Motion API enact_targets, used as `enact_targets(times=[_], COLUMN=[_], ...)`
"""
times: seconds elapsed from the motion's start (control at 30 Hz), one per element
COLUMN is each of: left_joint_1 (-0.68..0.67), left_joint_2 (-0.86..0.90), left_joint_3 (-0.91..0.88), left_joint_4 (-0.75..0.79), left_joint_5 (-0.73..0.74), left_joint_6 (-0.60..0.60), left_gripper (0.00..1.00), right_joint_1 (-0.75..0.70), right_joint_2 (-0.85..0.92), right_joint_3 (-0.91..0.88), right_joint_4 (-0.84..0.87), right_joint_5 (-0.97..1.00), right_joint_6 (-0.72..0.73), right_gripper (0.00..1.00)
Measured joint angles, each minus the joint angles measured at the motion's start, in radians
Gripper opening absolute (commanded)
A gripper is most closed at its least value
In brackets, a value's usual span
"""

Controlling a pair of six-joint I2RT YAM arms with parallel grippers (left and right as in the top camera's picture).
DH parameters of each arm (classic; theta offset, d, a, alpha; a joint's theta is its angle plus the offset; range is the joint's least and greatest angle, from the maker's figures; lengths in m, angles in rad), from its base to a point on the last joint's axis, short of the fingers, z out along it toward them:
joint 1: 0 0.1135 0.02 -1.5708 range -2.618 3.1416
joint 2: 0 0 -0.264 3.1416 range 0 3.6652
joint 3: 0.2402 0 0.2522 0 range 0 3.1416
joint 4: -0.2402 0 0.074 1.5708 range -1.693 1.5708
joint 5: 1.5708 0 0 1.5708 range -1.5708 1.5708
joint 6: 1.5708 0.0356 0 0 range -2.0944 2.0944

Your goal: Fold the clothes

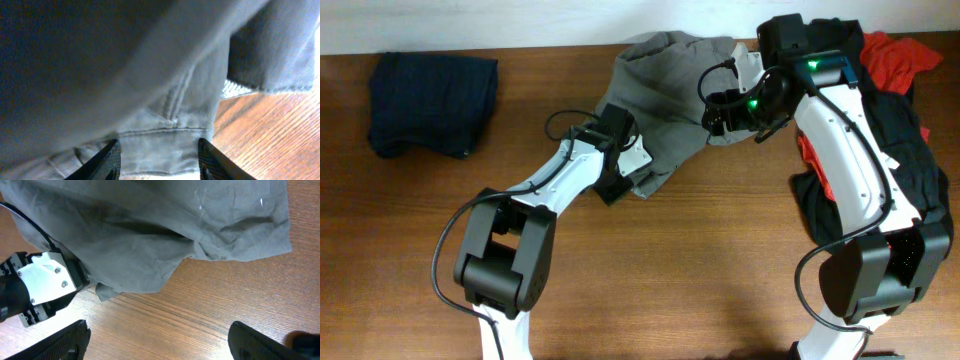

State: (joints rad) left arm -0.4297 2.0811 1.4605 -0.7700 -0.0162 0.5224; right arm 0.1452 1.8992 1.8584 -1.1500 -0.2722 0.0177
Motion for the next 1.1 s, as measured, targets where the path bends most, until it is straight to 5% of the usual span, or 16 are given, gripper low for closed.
enact_targets(times=[0.63, 0.67, 0.73, 0.77, 1.1], left_joint_1=[-0.009, -0.009, -0.009, -0.009, 0.005], left_joint_2=[0.010, 0.011, 0.013, 0.016, 0.028], left_joint_3=[0.002, 0.002, 0.002, 0.002, 0.053], left_joint_4=[-0.061, -0.056, -0.040, -0.030, 0.003], left_joint_5=[0.065, 0.070, 0.084, 0.088, 0.051], left_joint_6=[-0.008, -0.008, -0.009, -0.019, -0.251], left_gripper=[0.51, 0.47, 0.05, 0.01, 0.01], right_joint_1=[0.000, 0.000, 0.000, 0.000, 0.000], right_joint_2=[0.000, 0.000, 0.000, 0.000, 0.000], right_joint_3=[0.000, 0.000, 0.000, 0.000, 0.000], right_joint_4=[0.019, 0.019, 0.019, 0.018, 0.006], right_joint_5=[0.000, 0.000, 0.000, -0.001, -0.021], right_joint_6=[-0.004, -0.004, -0.004, -0.004, -0.003], right_gripper=[0.93, 0.93, 0.93, 0.93, 0.92])
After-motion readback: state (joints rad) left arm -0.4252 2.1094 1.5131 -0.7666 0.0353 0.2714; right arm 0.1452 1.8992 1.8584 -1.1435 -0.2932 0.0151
